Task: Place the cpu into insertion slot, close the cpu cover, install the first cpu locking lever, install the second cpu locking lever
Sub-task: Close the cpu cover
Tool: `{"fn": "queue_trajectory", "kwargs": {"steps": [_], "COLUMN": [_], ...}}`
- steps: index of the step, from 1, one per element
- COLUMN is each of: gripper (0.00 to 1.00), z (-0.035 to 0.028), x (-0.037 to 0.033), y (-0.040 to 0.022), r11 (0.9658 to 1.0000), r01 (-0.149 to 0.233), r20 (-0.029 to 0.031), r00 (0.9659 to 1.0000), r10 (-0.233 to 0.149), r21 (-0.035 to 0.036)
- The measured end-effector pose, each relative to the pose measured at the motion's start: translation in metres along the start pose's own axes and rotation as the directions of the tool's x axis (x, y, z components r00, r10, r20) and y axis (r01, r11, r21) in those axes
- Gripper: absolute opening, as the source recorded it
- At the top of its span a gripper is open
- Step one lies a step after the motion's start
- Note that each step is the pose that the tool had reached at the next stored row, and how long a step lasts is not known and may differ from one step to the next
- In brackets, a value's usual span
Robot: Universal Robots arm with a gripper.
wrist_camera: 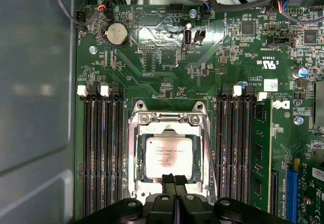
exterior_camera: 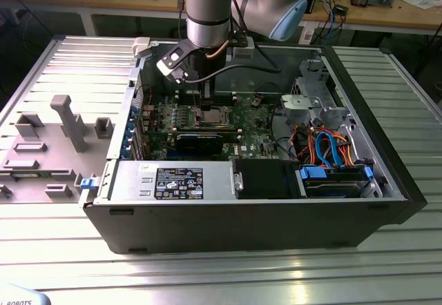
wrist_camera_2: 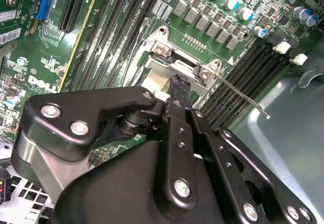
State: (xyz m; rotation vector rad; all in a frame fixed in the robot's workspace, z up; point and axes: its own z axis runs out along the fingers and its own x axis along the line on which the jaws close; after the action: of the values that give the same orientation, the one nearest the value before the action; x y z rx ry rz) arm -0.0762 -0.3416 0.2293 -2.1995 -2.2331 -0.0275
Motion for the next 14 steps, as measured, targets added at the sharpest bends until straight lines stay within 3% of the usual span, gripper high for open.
{"fn": "queue_trajectory", "kwargs": {"steps": [7,14], "gripper": [0.11,0.11], "z": [0.0013,0.0116], "x": [-0.0003,-0.0006], "y": [-0.0023,-0.0064], "r11": [1.0000,0.9998], "r01": [0.006,0.022], "r20": [-0.0001,-0.0002], "r00": [1.0000,0.9998], "r10": [-0.006,-0.022], "r21": [0.0000,0.0003]}}
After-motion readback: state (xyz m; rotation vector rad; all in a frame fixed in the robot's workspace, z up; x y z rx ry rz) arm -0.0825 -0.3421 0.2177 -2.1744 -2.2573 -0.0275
